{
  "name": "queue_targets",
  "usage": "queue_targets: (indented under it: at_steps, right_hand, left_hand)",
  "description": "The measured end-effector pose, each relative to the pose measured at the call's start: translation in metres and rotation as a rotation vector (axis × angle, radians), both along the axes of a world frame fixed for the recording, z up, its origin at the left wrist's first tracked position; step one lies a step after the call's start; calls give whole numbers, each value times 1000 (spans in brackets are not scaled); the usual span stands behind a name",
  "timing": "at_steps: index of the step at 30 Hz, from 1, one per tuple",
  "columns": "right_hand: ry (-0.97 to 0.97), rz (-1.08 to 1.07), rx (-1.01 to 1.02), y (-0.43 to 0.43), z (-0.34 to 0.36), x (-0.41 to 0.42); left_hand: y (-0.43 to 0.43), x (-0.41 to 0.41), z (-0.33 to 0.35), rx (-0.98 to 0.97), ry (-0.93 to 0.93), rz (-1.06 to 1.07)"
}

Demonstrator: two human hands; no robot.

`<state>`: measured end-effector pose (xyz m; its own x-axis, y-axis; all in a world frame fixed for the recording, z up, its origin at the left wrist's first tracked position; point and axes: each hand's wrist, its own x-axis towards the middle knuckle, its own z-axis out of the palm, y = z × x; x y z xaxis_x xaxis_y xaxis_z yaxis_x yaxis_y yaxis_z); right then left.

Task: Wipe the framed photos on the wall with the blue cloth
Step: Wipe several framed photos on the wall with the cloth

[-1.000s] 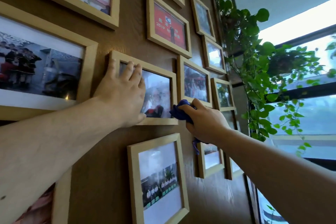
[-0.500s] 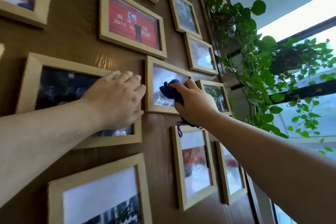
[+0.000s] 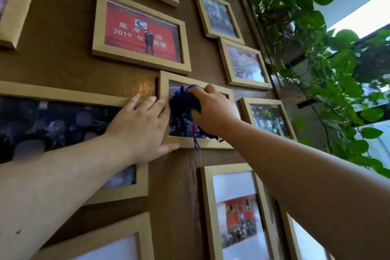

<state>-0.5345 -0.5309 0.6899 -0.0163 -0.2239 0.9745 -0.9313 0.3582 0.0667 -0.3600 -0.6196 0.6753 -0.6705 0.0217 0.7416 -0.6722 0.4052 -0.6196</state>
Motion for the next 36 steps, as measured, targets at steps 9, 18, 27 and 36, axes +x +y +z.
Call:
queue_targets:
  at_steps: [9,18,27,36]
  right_hand:
    - [187,-99,50,-15,18,-15]
    - [-161,-344,-37,16,4,-75]
    - [258,-73,163,-14,-15,-13]
    - [-55,-298,86,25,-25,-79]
  left_hand:
    - [-5,-5,12,-6,-10,3]
    - [-7,-8,8,-12,10,-35]
    - [-10,-8,8,2,24,-50]
    - [-11,-9,5,-16,41,-81]
